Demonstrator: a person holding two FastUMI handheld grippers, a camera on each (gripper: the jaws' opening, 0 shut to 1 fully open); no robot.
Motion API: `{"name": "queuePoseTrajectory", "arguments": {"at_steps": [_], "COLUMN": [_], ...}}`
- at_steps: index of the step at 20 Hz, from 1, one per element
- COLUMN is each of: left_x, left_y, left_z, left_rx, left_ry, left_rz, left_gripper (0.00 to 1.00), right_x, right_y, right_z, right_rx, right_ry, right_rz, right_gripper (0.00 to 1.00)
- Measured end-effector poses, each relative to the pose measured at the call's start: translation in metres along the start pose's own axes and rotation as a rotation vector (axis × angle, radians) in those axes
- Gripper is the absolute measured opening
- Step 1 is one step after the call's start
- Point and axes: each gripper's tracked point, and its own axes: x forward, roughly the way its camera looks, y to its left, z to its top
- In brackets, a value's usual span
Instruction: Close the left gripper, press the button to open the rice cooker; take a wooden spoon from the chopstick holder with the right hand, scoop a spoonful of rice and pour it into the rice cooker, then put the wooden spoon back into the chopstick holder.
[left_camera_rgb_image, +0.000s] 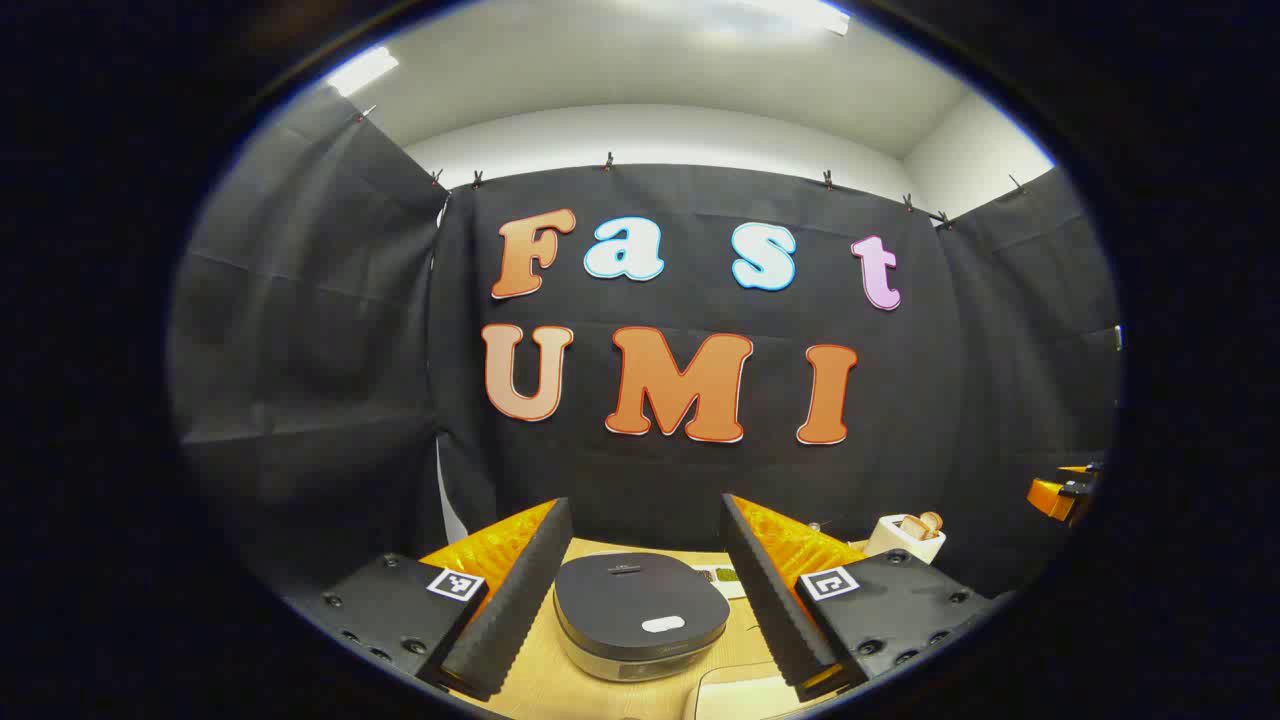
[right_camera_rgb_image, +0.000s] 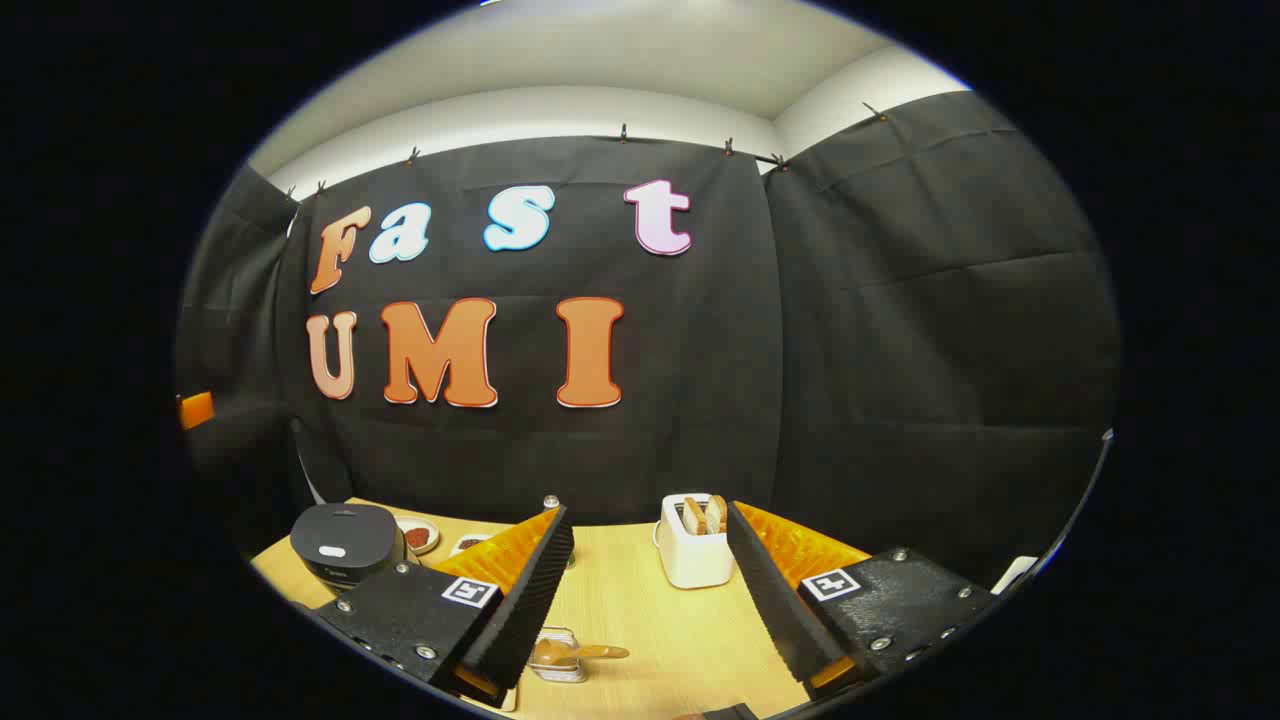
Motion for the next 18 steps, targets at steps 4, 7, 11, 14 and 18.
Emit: {"name": "queuePoseTrajectory", "arguments": {"at_steps": [4,7,11,14,18], "left_x": [0.01,0.011,0.006,0.002,-0.003], "left_y": [-0.006,-0.005,0.0,0.008,0.017], "left_z": [0.003,0.0,0.006,0.009,0.003], "left_rx": [-0.029,-0.027,-0.06,-0.054,-0.02], "left_ry": [0.001,0.01,-0.009,-0.014,0.01], "left_rz": [-0.037,-0.054,-0.058,-0.05,-0.029], "left_gripper": [1.0,1.0,1.0,0.99,0.98], "right_x": [-0.006,-0.009,-0.013,-0.015,-0.018], "right_y": [0.001,0.006,0.012,0.018,0.025], "right_z": [0.005,0.005,0.005,0.005,-0.001], "right_rx": [-0.015,-0.022,-0.019,-0.018,-0.02], "right_ry": [-0.015,-0.013,-0.01,-0.01,0.003], "right_rz": [-0.02,-0.026,-0.02,-0.015,-0.003], "right_gripper": [0.95,0.95,0.95,0.95,0.95]}}
